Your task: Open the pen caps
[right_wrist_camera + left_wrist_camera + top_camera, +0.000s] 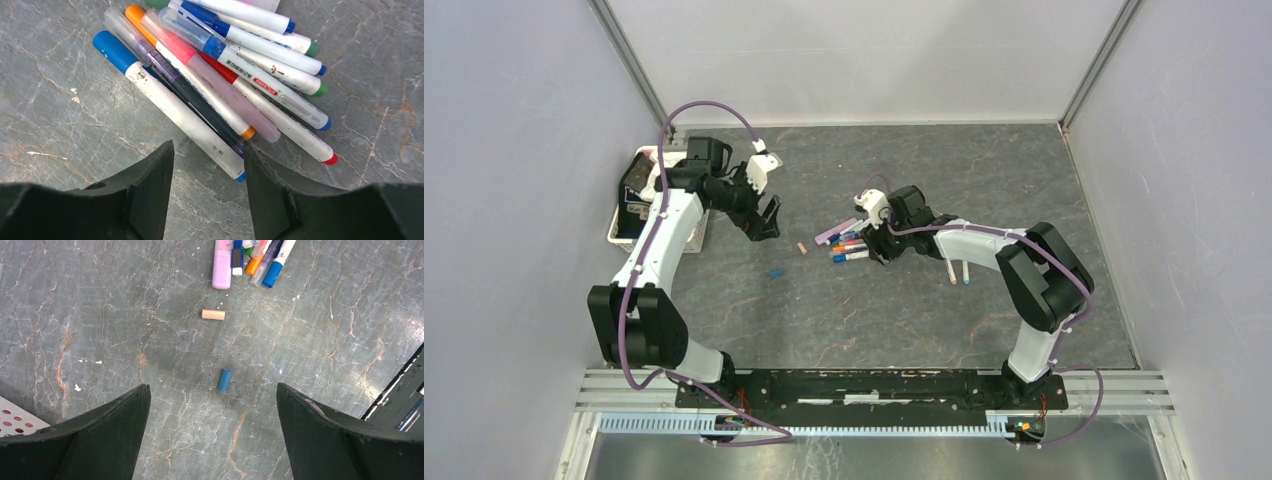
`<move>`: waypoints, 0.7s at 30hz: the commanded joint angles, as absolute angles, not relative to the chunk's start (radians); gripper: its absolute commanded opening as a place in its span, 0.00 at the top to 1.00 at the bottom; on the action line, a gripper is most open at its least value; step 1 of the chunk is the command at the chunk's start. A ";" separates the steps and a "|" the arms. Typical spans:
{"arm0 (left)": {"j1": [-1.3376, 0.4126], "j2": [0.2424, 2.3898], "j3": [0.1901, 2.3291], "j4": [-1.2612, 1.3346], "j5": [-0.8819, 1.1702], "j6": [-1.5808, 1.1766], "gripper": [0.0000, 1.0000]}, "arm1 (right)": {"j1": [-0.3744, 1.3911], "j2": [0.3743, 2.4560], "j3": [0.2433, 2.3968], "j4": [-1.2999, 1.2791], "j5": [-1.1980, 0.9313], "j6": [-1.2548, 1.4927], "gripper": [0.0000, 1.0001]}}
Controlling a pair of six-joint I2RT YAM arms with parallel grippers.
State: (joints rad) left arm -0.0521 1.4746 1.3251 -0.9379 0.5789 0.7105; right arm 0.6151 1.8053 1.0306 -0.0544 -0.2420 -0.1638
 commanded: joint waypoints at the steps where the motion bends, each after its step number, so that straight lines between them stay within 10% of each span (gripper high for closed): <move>1: -0.049 1.463 1.352 -0.964 0.607 0.684 0.00 | 0.621 1.822 1.058 -0.048 -0.276 -0.177 0.43; 21: -0.051 1.460 1.355 -1.032 0.661 0.762 0.00 | 0.717 1.677 0.820 0.021 -0.199 -0.124 0.58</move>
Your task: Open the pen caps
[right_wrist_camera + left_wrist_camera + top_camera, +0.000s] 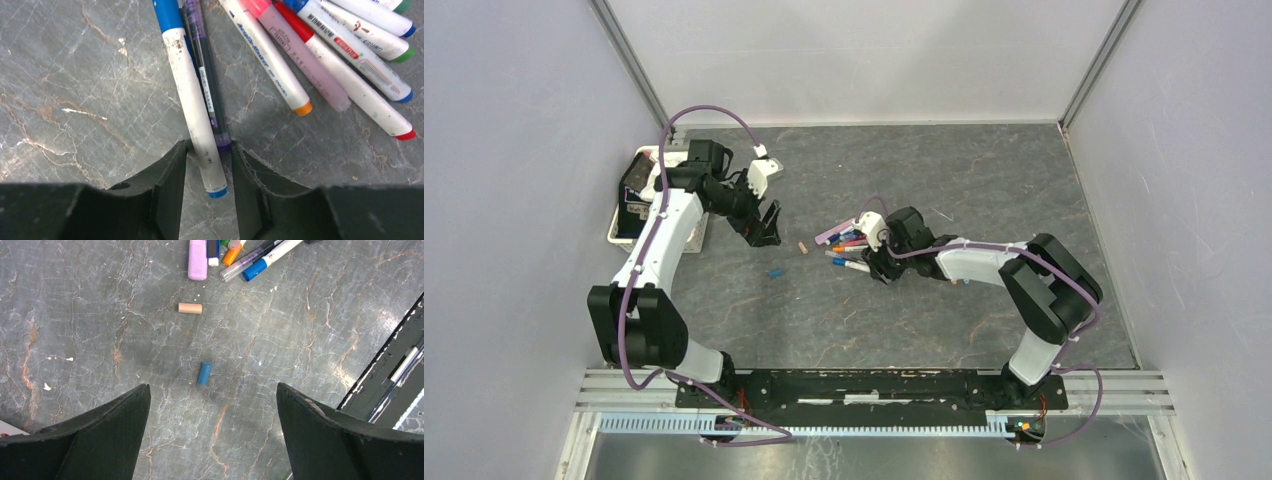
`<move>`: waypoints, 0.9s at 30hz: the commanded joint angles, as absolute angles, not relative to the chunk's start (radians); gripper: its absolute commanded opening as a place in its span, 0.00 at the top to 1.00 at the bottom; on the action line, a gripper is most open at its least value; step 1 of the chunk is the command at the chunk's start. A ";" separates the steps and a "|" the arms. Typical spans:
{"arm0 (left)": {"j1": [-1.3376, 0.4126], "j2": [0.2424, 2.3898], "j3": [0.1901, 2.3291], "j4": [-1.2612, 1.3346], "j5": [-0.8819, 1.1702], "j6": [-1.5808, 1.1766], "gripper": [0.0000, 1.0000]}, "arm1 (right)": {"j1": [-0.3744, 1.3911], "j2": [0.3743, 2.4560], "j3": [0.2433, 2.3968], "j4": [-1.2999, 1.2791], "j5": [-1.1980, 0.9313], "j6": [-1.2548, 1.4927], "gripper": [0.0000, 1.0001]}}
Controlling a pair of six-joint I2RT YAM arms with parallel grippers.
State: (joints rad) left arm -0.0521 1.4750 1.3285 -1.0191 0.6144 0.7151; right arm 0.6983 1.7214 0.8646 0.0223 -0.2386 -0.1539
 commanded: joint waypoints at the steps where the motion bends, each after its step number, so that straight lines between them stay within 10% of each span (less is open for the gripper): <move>1: -0.050 1.458 1.354 -1.032 0.664 0.763 0.00 | 0.721 1.671 0.816 0.020 -0.191 -0.124 0.59; 7: -0.051 1.462 1.360 -1.047 0.666 0.773 0.00 | 0.736 1.646 0.797 0.027 -0.158 -0.089 0.85; 27: -0.053 1.423 1.296 -1.121 0.772 0.969 0.00 | 0.746 1.508 0.819 -0.082 -0.260 -0.074 1.00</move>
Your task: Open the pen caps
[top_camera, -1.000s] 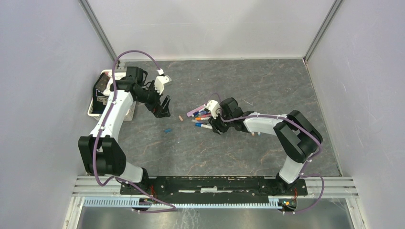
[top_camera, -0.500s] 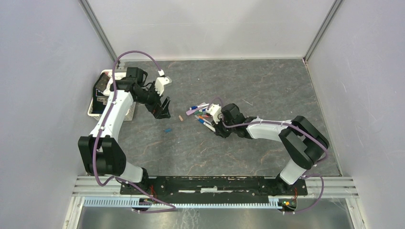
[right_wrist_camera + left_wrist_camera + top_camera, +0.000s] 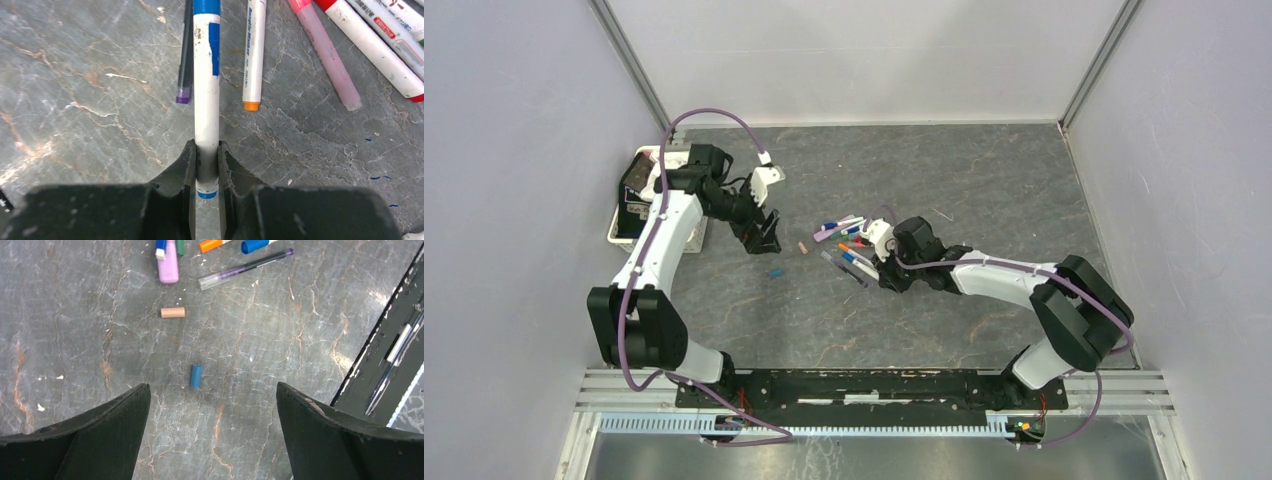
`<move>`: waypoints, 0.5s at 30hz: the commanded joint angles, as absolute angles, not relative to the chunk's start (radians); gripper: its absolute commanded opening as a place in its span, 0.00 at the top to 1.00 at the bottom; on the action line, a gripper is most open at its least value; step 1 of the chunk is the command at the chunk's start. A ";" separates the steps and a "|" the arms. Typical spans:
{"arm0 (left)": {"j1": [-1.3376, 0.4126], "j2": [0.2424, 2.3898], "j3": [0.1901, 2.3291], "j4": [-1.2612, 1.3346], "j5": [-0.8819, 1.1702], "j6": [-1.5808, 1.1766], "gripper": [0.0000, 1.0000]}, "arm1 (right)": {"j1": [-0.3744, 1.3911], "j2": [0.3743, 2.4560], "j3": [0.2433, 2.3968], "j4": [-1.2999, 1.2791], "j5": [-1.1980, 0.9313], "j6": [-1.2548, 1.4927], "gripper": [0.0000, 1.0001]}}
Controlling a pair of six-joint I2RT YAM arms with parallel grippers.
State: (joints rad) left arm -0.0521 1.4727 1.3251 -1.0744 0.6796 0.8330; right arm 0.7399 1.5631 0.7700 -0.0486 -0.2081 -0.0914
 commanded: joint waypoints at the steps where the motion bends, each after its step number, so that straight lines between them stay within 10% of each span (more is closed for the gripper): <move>1: -0.052 1.411 1.274 -1.139 0.797 1.009 0.00 | 0.745 1.508 0.839 -0.100 -0.285 -0.071 1.00; 15: -0.360 1.243 1.061 -1.145 0.798 1.286 0.04 | 0.750 1.703 1.188 -0.394 -0.870 -0.037 1.00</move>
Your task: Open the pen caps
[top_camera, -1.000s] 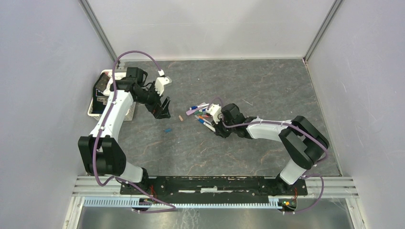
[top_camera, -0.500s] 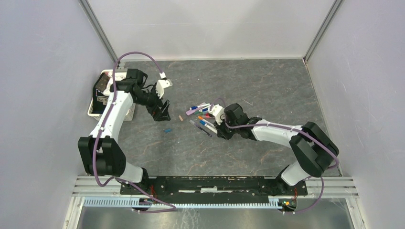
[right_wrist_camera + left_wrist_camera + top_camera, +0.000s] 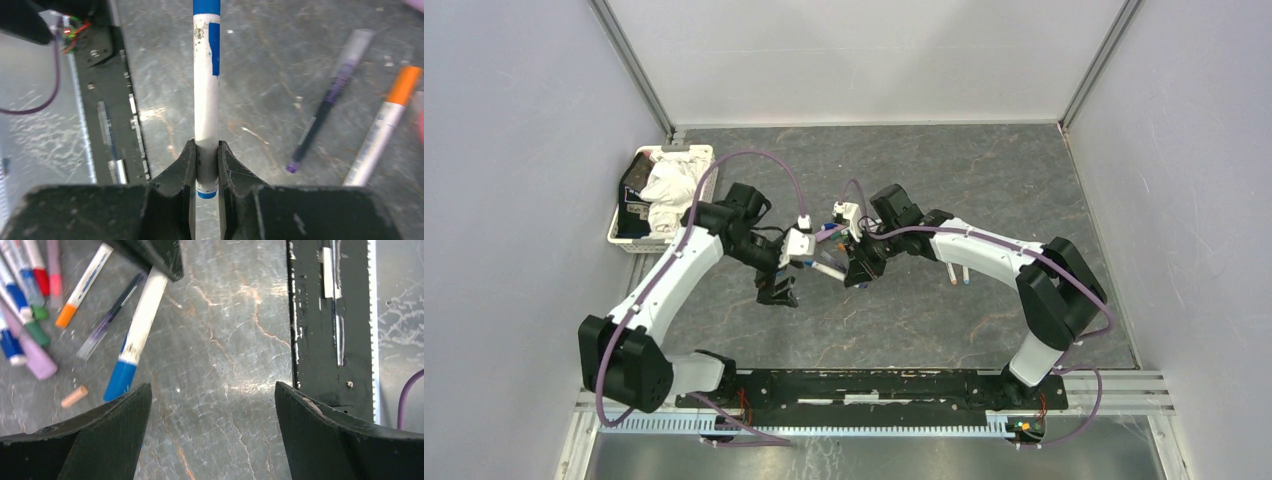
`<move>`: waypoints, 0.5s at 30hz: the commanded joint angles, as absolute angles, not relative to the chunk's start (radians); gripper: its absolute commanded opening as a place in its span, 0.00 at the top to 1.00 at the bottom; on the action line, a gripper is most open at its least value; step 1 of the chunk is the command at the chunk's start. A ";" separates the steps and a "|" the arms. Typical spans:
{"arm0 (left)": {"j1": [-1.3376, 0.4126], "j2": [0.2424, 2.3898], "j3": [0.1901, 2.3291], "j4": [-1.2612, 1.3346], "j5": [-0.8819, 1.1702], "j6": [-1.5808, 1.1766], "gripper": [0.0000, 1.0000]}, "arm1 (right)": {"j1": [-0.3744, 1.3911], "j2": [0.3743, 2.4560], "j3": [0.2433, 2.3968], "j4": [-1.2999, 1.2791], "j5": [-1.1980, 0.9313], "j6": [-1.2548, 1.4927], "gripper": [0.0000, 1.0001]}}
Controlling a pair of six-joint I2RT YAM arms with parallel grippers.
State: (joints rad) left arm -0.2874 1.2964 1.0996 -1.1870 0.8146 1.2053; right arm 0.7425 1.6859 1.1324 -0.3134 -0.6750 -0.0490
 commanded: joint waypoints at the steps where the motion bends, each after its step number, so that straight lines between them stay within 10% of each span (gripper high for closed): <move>1: -0.378 1.232 1.051 -1.126 0.761 1.283 0.04 | 0.750 1.704 1.190 -0.398 -0.892 -0.045 1.00; 15: -0.403 1.207 1.030 -0.954 0.607 1.252 0.08 | 0.774 1.722 1.189 -0.407 -0.974 -0.064 1.00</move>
